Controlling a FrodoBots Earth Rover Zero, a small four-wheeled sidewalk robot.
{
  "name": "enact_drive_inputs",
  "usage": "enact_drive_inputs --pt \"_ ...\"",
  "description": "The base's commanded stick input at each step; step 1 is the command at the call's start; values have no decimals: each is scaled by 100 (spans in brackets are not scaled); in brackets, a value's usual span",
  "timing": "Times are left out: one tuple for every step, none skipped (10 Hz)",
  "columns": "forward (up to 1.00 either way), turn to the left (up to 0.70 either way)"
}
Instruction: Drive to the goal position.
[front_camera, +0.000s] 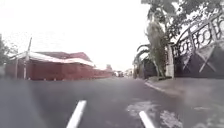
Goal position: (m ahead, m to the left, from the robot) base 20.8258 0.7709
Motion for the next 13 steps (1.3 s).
enact_drive_inputs --pt "100 -40" --pt "100 -38" --pt "100 0" --pt "100 0" --pt "100 0" --pt "100 0" --pt "100 0" --pt "100 0" --pt "100 0" --pt "100 0" --pt "100 0" --pt "100 0" --pt "100 0"
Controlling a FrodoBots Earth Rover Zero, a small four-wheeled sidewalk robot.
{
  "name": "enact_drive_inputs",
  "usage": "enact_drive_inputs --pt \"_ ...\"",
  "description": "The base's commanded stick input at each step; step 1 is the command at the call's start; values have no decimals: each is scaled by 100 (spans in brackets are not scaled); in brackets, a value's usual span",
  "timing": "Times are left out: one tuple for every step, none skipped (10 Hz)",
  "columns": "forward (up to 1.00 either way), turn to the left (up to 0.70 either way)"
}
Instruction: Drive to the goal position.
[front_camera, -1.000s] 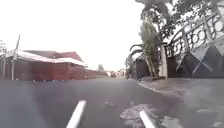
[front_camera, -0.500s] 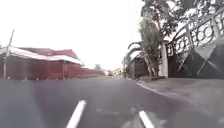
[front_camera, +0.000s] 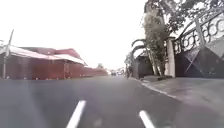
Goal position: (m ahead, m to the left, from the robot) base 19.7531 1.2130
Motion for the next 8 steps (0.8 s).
enact_drive_inputs --pt "100 0" --pt "100 0" --pt "100 0" --pt "100 0" --pt "100 0" --pt "100 0" --pt "100 -5" --pt "100 -38"
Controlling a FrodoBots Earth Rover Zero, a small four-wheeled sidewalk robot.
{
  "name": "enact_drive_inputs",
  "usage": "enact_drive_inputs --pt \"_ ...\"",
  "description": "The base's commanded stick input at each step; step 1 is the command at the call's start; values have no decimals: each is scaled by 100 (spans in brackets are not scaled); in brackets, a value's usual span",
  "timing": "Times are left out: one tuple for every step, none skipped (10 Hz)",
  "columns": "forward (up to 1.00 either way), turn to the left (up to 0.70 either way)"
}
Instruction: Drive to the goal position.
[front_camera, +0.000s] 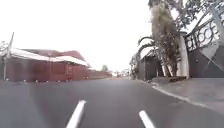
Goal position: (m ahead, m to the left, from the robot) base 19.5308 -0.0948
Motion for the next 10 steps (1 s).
enact_drive_inputs --pt "100 -40" --pt "100 -7" --pt "100 0" --pt "100 0" --pt "100 0" --pt "100 0" --pt "100 0" --pt "100 -26" --pt "100 -40" --pt "100 -40"
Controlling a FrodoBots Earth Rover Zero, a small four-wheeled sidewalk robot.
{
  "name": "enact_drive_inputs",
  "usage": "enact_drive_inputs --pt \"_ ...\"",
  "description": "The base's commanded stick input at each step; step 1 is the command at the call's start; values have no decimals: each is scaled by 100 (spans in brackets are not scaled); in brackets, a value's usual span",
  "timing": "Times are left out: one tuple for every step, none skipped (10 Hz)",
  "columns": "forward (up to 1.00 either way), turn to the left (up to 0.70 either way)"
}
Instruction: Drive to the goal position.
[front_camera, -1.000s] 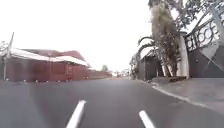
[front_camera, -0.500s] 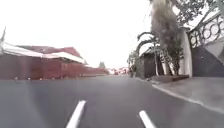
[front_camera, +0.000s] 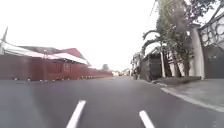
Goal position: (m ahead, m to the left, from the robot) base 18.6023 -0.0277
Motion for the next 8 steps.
enact_drive_inputs --pt "100 -2" --pt "100 0" --pt "100 0" --pt "100 0" --pt "100 0" --pt "100 -22" --pt "100 -40" --pt "100 -40"
